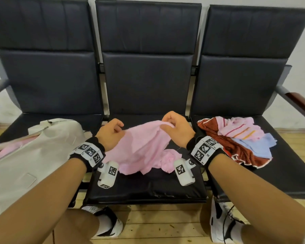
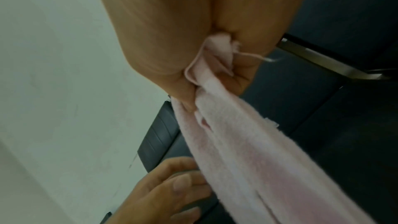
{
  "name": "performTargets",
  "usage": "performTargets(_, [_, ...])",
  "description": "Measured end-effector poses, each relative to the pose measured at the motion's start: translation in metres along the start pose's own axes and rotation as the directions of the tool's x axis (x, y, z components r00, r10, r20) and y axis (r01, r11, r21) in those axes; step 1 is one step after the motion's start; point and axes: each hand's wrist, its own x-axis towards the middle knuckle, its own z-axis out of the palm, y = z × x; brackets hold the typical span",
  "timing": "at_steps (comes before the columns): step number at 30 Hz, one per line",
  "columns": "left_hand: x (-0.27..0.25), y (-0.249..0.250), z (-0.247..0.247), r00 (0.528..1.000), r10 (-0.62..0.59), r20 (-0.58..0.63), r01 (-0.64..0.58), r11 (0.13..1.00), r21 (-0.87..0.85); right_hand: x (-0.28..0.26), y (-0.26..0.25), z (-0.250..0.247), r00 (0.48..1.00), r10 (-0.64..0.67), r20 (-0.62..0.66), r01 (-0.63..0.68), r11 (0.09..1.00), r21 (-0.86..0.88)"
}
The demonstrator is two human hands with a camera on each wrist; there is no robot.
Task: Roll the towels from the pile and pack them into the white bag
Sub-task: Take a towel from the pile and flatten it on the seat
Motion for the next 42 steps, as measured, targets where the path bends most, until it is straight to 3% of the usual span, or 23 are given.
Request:
performTargets(4, [-0.017,0.025,0.021,0.992,0.101,0.081,-0.100,0.995,-0.011,0.005,-0.013,0.004,0.995,-0.094,0.016,0.094,0.995,0.017])
performTargets(7, [-0.031,0.046,0.041,0.972,0.214,0.098,-0.217,0.976,0.018,0.007,-0.026,0.006,0.991,-0.137,0.004,0.137,0.990,0.028])
performTargets(10, [-0.032,0.057,0.054,0.963,0.258,0.082,-0.259,0.966,0.012,0.009,-0.036,0.005,0.984,-0.180,0.011,0.180,0.984,-0.001])
performTargets(16, [-0.022,0.048,0.046,0.961,0.276,-0.005,-0.276,0.961,-0.033,0.008,-0.037,-0.005,0.973,-0.231,0.006,0.225,0.941,-0.252])
performTargets(20, [-0.021,0.046,0.031,0.966,0.257,0.009,-0.251,0.953,-0.168,0.008,-0.026,-0.008,0.989,-0.117,0.091,0.146,0.861,-0.487])
performTargets(23, [-0.022,0.056,0.025,0.964,0.265,-0.003,-0.261,0.945,-0.197,0.002,-0.023,-0.001,0.995,-0.013,0.100,0.049,0.930,-0.365])
performTargets(28, [-0.023,0.071,0.023,0.949,0.314,-0.018,-0.308,0.915,-0.260,-0.009,-0.035,0.023,0.979,-0.162,0.124,0.184,0.962,-0.201])
performTargets(32, [-0.029,0.079,0.016,0.933,0.359,0.036,-0.333,0.895,-0.298,-0.005,-0.041,0.034,0.987,-0.117,0.114,0.139,0.967,-0.214])
performTargets(36, [-0.029,0.075,0.001,0.934,0.355,0.033,-0.341,0.918,-0.202,-0.003,-0.040,0.030,0.997,-0.047,0.063,0.059,0.979,-0.198])
performTargets(39, [-0.030,0.072,-0.012,0.929,0.368,0.034,-0.360,0.922,-0.142,0.001,-0.043,0.024,0.995,-0.014,0.101,0.043,0.957,-0.286])
performTargets(42, [-0.029,0.068,-0.018,0.908,0.418,0.031,-0.412,0.903,-0.121,0.003,-0.046,0.021,0.993,-0.012,0.120,0.041,0.968,-0.247])
